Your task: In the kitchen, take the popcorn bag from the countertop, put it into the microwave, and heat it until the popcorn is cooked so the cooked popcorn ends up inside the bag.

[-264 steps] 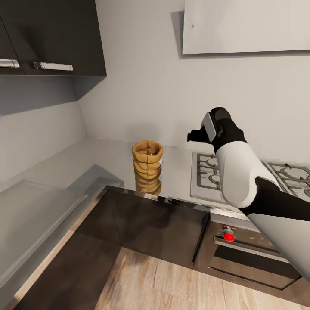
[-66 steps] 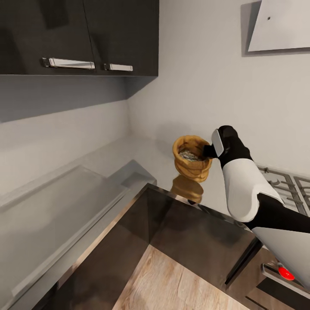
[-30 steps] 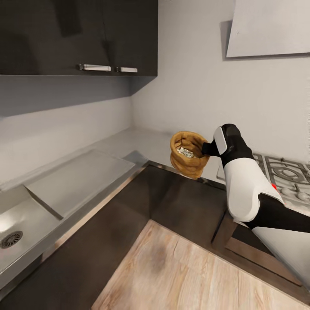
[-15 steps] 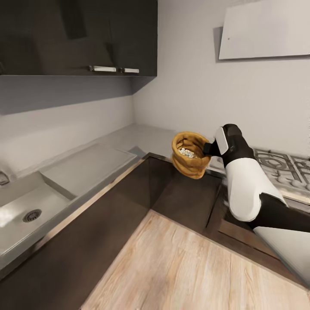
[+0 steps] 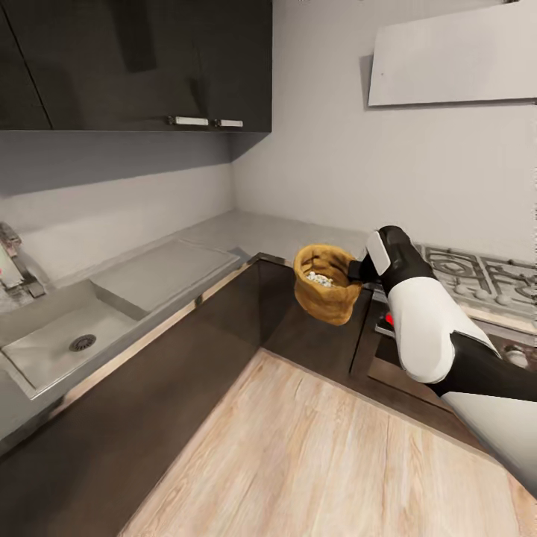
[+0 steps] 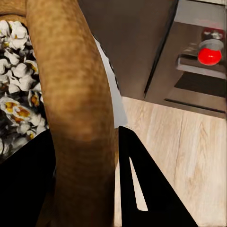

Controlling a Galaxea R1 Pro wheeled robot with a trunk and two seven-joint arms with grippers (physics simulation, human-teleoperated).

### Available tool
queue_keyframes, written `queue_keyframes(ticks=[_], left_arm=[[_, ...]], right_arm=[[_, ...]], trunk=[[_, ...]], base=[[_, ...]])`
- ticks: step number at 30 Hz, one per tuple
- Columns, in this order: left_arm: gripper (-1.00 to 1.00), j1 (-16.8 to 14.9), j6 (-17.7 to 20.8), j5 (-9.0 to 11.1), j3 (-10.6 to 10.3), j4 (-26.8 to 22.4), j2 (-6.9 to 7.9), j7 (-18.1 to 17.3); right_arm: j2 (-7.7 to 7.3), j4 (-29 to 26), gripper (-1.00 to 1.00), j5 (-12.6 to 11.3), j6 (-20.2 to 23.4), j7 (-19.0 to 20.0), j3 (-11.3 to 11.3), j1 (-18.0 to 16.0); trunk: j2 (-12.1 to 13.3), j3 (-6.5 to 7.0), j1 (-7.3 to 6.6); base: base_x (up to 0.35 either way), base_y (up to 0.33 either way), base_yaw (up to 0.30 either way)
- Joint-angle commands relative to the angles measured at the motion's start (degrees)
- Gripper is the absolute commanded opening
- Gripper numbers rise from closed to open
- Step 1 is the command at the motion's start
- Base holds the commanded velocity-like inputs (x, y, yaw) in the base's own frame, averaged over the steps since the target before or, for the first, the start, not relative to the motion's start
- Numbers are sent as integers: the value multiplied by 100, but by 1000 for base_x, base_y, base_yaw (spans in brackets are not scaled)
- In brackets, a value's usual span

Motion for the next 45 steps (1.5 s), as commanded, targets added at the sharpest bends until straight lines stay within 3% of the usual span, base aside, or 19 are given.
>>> queue_keyframes(ticks=[1,9,28,39,45], left_arm=[[100,2,-9,30,1,-7,0,9],[100,2,-8,32,12,-15,9,9],[100,2,-7,26,14,-16,18,9],[100,2,-7,32,18,-16,19,9],[100,2,-7,32,18,-16,22,9]], right_arm=[[12,-5,-100,33,18,7,-40,-6],[15,-1,-100,20,18,37,-37,-6],[11,-7,-100,57,18,-3,-45,75],[-26,-11,-100,48,18,-11,-45,721],[-29,-11,-100,18,18,55,-45,1282]], trunk=[[-4,-5,-3],[-4,-5,-3],[-4,117,-3],[-4,214,-3],[-4,267,-3]], base=[[-346,0,0],[-283,0,0],[-7,0,0],[0,0,-49],[0,0,-86]])
